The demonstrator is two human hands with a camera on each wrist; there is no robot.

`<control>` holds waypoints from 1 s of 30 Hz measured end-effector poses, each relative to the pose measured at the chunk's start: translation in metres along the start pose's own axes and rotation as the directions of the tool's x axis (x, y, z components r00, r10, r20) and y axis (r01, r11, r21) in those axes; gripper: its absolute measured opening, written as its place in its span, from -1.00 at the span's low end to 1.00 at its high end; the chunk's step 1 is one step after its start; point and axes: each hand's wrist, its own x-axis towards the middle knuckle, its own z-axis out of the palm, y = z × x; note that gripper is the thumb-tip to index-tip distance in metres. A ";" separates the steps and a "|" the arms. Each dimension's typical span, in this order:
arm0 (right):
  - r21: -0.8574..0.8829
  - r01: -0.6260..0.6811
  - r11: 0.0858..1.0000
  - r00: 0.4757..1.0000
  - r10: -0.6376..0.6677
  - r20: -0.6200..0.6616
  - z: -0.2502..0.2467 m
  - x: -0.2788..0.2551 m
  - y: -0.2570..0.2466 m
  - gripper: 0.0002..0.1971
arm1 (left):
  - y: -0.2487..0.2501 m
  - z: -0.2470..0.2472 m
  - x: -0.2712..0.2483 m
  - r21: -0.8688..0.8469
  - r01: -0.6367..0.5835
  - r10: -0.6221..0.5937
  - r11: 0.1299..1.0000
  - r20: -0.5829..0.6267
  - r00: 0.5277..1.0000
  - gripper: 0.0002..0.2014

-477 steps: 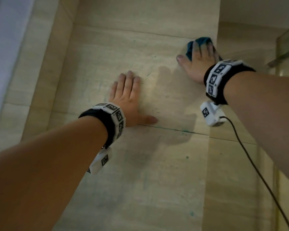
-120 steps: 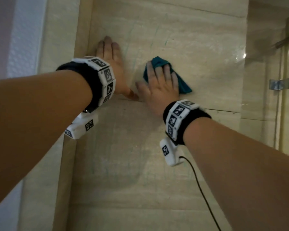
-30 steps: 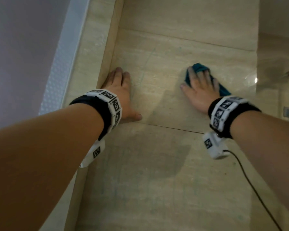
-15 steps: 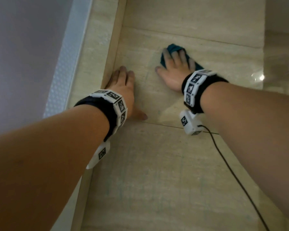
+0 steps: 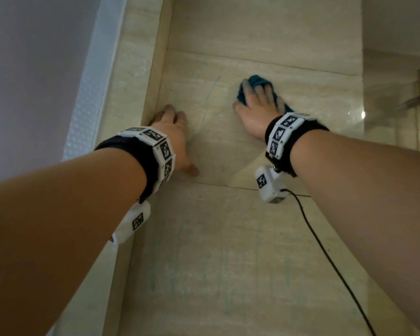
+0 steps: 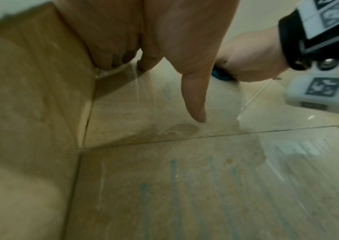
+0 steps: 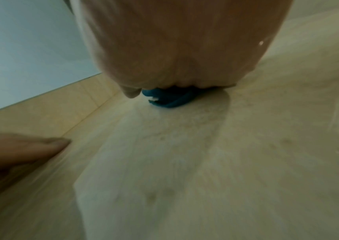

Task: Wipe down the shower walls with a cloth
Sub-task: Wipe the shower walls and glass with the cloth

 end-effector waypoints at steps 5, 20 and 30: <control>-0.012 -0.086 0.996 0.996 0.085 -0.029 -0.013 0.045 -0.028 -0.26 | -0.001 -0.001 0.003 0.023 -0.017 0.017 1.000 -0.007 1.000 0.50; -0.008 -0.137 0.990 0.985 0.136 -0.105 -0.039 0.044 0.064 -0.29 | -0.005 0.005 0.006 0.001 -0.026 0.026 1.000 -0.006 1.000 0.47; 0.377 -0.230 0.897 0.920 0.327 -0.218 -0.063 -0.075 0.107 -0.64 | 0.002 0.004 0.001 0.015 0.001 -0.001 1.000 0.008 1.000 0.54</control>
